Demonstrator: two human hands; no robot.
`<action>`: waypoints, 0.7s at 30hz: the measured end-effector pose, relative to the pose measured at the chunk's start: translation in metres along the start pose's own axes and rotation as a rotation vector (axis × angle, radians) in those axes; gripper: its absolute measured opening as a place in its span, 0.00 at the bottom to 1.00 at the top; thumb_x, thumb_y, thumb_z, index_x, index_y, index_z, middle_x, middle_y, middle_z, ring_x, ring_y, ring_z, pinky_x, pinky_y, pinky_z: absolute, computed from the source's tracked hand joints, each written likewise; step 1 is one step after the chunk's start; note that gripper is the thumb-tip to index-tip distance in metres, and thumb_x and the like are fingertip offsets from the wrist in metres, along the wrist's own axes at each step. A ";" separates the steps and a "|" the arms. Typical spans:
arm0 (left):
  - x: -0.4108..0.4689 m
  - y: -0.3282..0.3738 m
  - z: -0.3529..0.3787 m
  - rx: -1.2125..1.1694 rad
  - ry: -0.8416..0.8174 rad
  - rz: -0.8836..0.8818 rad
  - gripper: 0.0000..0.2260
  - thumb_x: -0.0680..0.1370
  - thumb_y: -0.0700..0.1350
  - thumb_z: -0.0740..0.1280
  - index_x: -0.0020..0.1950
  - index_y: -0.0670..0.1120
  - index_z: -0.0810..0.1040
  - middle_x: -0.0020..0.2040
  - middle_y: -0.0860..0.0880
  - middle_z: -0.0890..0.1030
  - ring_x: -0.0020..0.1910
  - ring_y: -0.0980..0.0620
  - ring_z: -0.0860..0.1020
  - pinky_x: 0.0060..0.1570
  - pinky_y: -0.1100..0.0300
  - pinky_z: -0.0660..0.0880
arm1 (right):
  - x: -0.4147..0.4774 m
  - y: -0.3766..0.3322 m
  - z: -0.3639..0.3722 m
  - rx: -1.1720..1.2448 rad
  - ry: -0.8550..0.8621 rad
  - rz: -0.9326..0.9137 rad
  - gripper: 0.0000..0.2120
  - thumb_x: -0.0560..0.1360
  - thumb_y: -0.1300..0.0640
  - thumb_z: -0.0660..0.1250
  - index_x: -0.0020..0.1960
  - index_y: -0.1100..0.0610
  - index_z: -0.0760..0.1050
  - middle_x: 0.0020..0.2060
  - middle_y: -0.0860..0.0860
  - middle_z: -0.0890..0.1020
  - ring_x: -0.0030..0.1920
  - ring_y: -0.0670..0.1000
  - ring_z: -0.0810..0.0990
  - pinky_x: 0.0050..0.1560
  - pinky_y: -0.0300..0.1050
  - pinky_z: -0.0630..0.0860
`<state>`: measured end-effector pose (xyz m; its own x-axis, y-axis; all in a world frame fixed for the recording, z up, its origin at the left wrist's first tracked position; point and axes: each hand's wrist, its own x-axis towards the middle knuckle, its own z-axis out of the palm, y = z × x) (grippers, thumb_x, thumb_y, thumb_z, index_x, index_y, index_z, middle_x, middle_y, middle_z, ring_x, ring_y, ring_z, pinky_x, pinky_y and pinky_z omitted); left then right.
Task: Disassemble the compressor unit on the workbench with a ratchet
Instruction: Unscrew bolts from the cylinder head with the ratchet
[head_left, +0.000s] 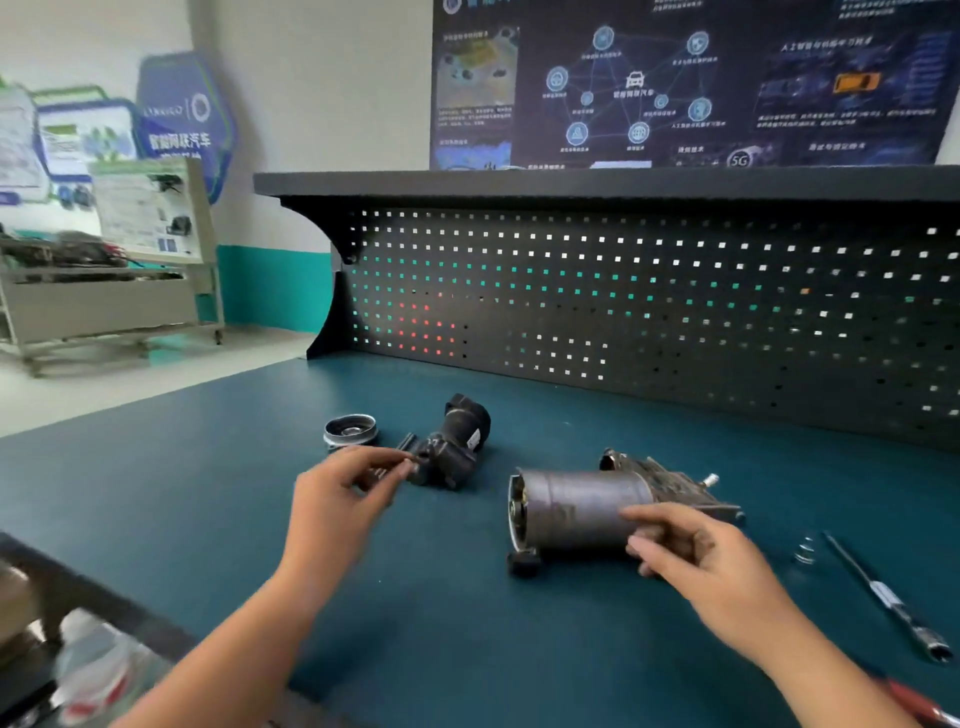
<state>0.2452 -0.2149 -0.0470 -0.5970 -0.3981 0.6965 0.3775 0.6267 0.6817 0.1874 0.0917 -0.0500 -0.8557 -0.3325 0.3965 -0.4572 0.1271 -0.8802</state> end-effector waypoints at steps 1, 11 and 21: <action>0.009 -0.024 -0.017 0.096 0.027 -0.123 0.06 0.71 0.42 0.74 0.40 0.54 0.83 0.30 0.54 0.80 0.30 0.54 0.78 0.33 0.68 0.71 | 0.001 0.002 0.001 -0.013 -0.013 0.013 0.13 0.71 0.69 0.69 0.49 0.53 0.81 0.35 0.48 0.82 0.34 0.46 0.79 0.41 0.38 0.78; 0.060 -0.103 -0.024 0.676 -0.240 -0.425 0.02 0.74 0.44 0.70 0.43 0.52 0.81 0.46 0.50 0.83 0.48 0.48 0.79 0.44 0.59 0.74 | 0.002 0.007 -0.004 -0.181 -0.021 0.054 0.10 0.71 0.68 0.71 0.45 0.53 0.82 0.32 0.52 0.80 0.31 0.47 0.79 0.38 0.34 0.75; 0.072 -0.119 0.008 0.604 -0.178 -0.434 0.08 0.75 0.42 0.69 0.53 0.44 0.81 0.50 0.43 0.83 0.52 0.41 0.78 0.49 0.53 0.74 | 0.005 0.002 -0.011 -0.239 0.162 -0.100 0.12 0.73 0.64 0.69 0.40 0.47 0.81 0.34 0.43 0.83 0.35 0.40 0.78 0.39 0.30 0.73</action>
<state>0.1521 -0.3126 -0.0799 -0.7277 -0.6105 0.3127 -0.3390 0.7165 0.6097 0.1798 0.1004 -0.0468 -0.8221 -0.2033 0.5318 -0.5690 0.3233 -0.7561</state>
